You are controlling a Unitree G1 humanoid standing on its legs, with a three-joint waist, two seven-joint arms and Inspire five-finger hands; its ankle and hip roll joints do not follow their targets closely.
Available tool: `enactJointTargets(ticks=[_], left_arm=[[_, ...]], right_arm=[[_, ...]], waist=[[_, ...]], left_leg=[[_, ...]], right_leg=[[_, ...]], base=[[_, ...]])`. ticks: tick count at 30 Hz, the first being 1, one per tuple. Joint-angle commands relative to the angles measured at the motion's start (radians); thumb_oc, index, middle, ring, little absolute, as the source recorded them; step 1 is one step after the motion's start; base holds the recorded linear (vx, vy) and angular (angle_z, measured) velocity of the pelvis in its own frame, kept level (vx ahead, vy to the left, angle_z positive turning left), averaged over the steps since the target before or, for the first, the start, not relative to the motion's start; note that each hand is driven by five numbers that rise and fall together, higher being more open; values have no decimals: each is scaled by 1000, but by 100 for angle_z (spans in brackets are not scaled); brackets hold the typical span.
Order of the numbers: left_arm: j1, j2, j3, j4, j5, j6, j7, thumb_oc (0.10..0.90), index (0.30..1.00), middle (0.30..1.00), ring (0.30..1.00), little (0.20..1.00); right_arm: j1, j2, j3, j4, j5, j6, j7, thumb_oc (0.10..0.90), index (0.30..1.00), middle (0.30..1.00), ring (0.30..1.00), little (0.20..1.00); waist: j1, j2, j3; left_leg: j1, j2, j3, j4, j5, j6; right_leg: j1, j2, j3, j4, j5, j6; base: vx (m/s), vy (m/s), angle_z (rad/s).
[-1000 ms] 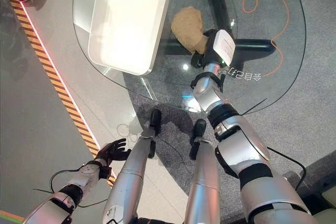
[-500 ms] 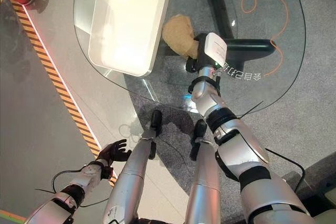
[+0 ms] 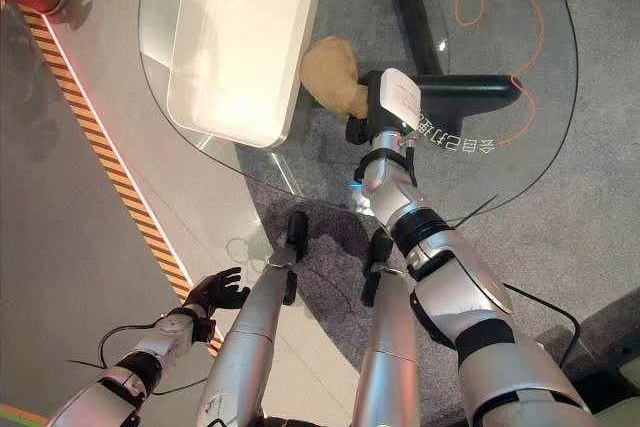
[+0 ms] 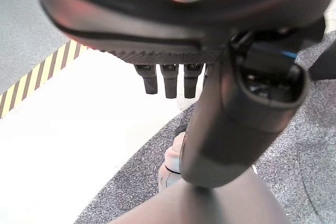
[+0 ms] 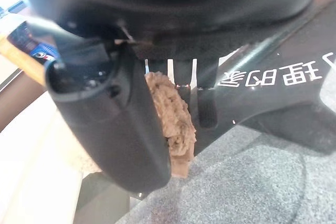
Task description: Wipe the table with a cloth and put it in the basket.
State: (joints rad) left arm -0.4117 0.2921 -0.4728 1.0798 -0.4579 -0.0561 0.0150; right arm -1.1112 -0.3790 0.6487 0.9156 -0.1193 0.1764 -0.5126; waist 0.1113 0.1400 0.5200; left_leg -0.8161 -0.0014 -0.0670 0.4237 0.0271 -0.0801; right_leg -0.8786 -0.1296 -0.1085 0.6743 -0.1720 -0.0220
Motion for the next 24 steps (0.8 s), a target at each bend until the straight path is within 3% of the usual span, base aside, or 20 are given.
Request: enactJointTargets(ticks=[1, 8, 9, 13, 24], left_arm=[[47, -56, -35, 6, 4, 4, -7, 800, 900, 900, 900, 900], [39, -54, -43, 17, -3, 6, -10, 800, 900, 900, 900, 900], [43, -53, -47, 30, -4, -6, -12, 800, 900, 900, 900, 900], [62, -48, -50, 35, -1, -23, -21, 800, 900, 900, 900, 900], [100, -22, -42, 13, -14, -31, -37, 800, 900, 900, 900, 900]], right_arm=[[72, 132, 92, -44, -27, -23, 92, 100, 300, 300, 300, 200], [43, 92, 59, 3, 29, -32, -26, 100, 300, 300, 300, 200], [17, 62, 36, 40, 73, -42, -88, 100, 300, 300, 300, 200], [-42, -16, -23, 122, 139, -62, -167, 100, 300, 300, 300, 200], [-110, -214, -148, 242, 240, -55, -307, 100, 300, 300, 300, 200]], waist=[[11, 4, 0], [10, 7, 0], [12, 8, 0], [18, 13, 0], [17, 18, 0]], left_leg=[[14, -44, 78, 42, -52, 90], [5, -40, 79, 56, -56, 93], [1, -38, 79, 61, -58, 93], [1, -34, 77, 69, -67, 94], [-6, -32, 73, 88, -89, 100]], right_leg=[[30, 0, -33, -88, 82, 17], [18, -2, -27, -69, 80, 19], [15, -3, -27, -63, 80, 21], [12, -4, -28, -49, 73, 24], [1, 7, -19, -27, 59, 27]], base=[[0, 0, 0], [0, 0, 0], [0, 0, 0], [10, 1, 3], [0, 0, 0]])
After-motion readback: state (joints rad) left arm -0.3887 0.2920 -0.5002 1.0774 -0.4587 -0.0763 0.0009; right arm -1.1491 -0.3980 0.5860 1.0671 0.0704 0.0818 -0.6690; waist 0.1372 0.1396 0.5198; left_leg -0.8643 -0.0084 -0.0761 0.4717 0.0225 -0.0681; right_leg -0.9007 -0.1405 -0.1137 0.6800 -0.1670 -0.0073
